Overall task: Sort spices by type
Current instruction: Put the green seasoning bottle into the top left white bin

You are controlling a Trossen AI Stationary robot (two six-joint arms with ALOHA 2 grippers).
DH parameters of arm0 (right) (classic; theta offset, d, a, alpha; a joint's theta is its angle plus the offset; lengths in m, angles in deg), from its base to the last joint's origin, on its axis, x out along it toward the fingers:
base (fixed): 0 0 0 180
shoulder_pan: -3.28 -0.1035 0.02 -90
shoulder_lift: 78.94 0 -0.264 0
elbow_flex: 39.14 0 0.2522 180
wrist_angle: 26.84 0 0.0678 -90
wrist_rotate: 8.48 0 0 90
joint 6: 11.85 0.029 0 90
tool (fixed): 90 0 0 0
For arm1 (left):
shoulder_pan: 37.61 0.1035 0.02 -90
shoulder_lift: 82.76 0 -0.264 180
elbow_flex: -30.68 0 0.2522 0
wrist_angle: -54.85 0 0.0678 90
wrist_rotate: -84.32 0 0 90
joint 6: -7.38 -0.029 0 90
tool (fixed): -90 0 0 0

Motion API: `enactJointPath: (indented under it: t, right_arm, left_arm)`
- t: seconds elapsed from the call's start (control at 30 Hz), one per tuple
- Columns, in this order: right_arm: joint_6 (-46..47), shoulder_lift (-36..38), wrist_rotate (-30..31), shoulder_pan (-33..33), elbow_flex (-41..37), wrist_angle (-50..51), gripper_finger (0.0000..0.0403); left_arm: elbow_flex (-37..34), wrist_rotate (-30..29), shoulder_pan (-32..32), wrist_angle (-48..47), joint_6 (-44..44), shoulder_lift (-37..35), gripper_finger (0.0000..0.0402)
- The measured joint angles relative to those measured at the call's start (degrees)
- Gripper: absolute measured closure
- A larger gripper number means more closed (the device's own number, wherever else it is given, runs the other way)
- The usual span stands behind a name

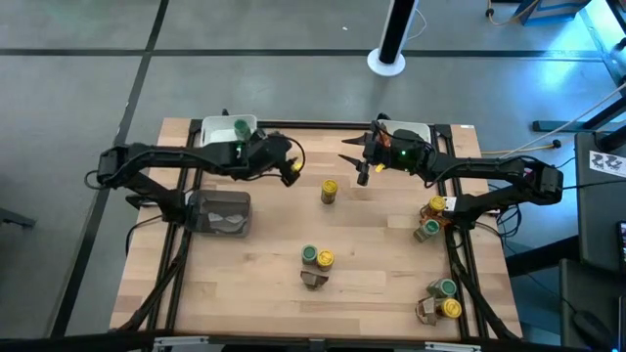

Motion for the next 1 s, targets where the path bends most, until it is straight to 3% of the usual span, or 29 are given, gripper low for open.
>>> enactJointPath:
  t: [0.13,0.27,0.37,0.73,0.9,1.0]
  right_arm:
    - [0.02,0.00,0.00,0.00,0.00,0.02,0.0205]
    - [0.02,0.00,0.00,0.00,0.00,0.06,0.0205]
    - [0.00,0.00,0.00,0.00,0.00,0.06,0.0205]
    - [0.02,-0.01,-0.02,0.00,0.00,0.11,0.0205]
    - [0.04,0.00,-0.03,-0.02,0.00,0.50,0.0205]
    - [0.06,-0.02,-0.02,-0.02,0.00,0.55,0.0205]
  left_arm:
    - [-0.02,7.29,-1.18,0.28,-2.41,0.00,0.0153]
    - [-0.35,21.97,-3.13,3.97,-7.51,0.03,0.0153]
    - [-0.35,29.22,-5.39,6.16,-10.88,0.72,0.0153]
    - [-0.42,31.21,-12.89,6.29,-24.28,6.41,0.0153]
    - [-0.44,31.38,-15.27,6.62,-23.52,9.14,0.0153]
    - [-0.44,34.45,-16.57,7.98,-20.86,10.33,0.0153]
